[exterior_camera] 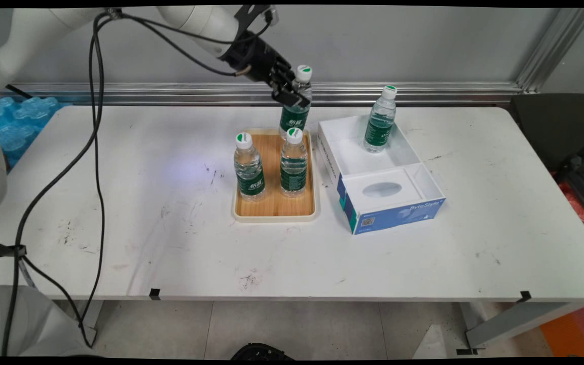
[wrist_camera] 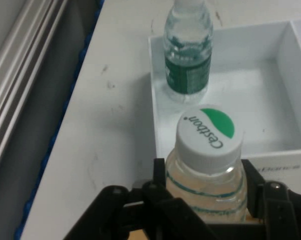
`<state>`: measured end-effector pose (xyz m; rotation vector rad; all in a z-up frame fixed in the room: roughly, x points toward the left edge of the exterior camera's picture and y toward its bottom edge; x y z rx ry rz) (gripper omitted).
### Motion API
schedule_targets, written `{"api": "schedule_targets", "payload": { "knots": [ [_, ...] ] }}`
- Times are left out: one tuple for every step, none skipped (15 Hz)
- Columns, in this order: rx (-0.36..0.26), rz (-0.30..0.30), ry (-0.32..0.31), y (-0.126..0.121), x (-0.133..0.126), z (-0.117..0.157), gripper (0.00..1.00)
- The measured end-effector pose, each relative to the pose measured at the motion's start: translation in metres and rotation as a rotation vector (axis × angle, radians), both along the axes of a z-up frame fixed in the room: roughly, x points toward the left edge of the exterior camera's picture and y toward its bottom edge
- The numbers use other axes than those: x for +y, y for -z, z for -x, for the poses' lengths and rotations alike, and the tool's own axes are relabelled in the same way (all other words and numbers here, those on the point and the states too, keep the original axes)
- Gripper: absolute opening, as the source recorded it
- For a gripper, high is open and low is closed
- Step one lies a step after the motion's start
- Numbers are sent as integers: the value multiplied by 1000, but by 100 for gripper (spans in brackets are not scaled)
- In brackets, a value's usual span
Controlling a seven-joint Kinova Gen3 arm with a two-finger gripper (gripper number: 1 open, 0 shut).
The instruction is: Place the picked object on the tray
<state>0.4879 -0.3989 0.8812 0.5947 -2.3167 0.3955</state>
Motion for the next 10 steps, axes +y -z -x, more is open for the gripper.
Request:
{"api": "schedule_targets", "payload": {
  "knots": [
    [2,-4,2,6,0,-4,0],
    [3,-7,4,12,0,-6,0],
    [6,-8,5,17,-1,-8,0],
    [8,-8,6,20,-1,-9,0],
    [11,-8,9,25,-2,-10,0],
    [16,-8,12,30,-4,-10,0],
    [20,-6,16,35,-5,-10,0],
    [24,-5,18,38,-6,-10,0],
    [27,-2,21,41,-7,-10,0],
    [31,1,26,45,-9,-9,0]
  ]
}}
